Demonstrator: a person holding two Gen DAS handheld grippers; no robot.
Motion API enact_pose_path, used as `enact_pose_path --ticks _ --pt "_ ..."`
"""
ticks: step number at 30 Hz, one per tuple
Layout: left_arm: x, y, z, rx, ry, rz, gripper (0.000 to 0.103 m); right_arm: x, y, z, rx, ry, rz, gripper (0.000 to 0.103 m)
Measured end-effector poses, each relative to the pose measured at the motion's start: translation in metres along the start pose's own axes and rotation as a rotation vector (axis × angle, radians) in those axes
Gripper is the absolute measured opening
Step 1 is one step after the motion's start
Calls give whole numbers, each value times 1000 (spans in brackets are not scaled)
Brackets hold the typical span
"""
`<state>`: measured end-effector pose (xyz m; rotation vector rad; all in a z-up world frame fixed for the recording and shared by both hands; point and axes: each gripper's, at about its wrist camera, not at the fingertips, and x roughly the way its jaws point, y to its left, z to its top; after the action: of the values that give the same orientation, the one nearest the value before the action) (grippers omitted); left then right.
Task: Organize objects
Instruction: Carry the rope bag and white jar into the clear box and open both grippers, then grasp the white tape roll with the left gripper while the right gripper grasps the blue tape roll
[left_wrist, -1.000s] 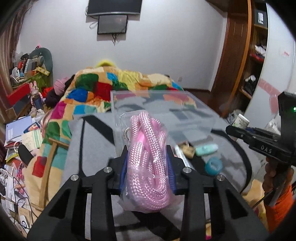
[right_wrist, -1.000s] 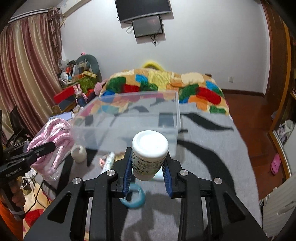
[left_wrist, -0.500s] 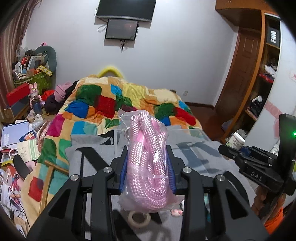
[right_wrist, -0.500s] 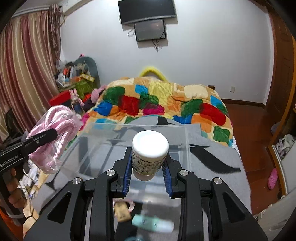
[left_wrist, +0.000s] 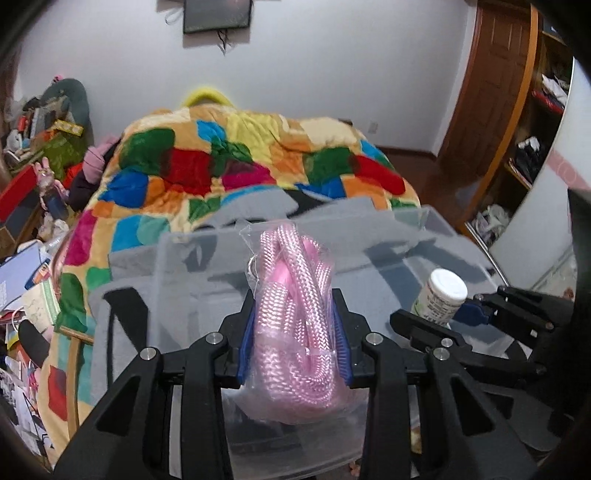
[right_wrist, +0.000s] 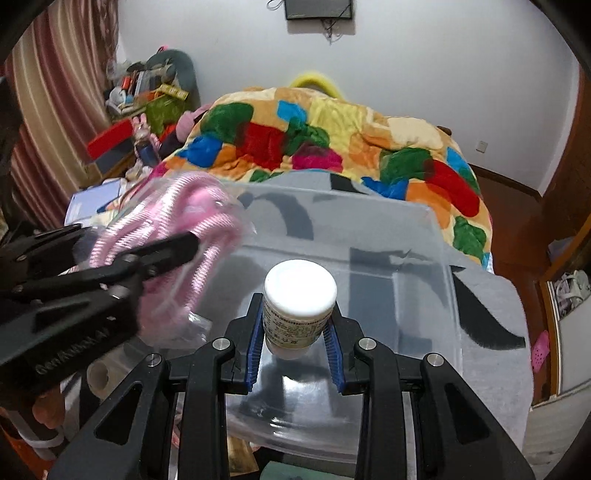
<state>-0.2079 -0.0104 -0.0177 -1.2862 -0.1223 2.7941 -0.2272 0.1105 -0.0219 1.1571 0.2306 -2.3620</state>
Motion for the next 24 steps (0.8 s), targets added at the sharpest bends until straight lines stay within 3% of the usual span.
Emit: enact_pose_path --ticks 2,6,10,13,15,16,18,24 --pt "-3 1 -2 -6 4 -10 37 -1 0 -2 -8 10 -2 29" --pt "-25 0 -5 1 -42 -12 50 -16 0 -3 -11 -23 6 48" --pt "-53 -1 -6 17 -89 -4 58 -41 5 -8 -38 -75 -7 50" --pt "-74 0 -10 20 -123 7 69 -61 9 -11 -42 -112 -6 56" --pt "-87 1 -14 13 -149 18 85 -76 11 -14 -43 -139 -3 61" --pt "-94 2 -18 10 -162 13 88 -81 12 -16 -44 -148 -4 64" --pt "-101 3 -24 8 -168 8 92 -93 14 -22 -45 -171 -6 70" --pt "-106 11 -53 3 -144 33 95 -111 16 -53 -33 -186 9 71"
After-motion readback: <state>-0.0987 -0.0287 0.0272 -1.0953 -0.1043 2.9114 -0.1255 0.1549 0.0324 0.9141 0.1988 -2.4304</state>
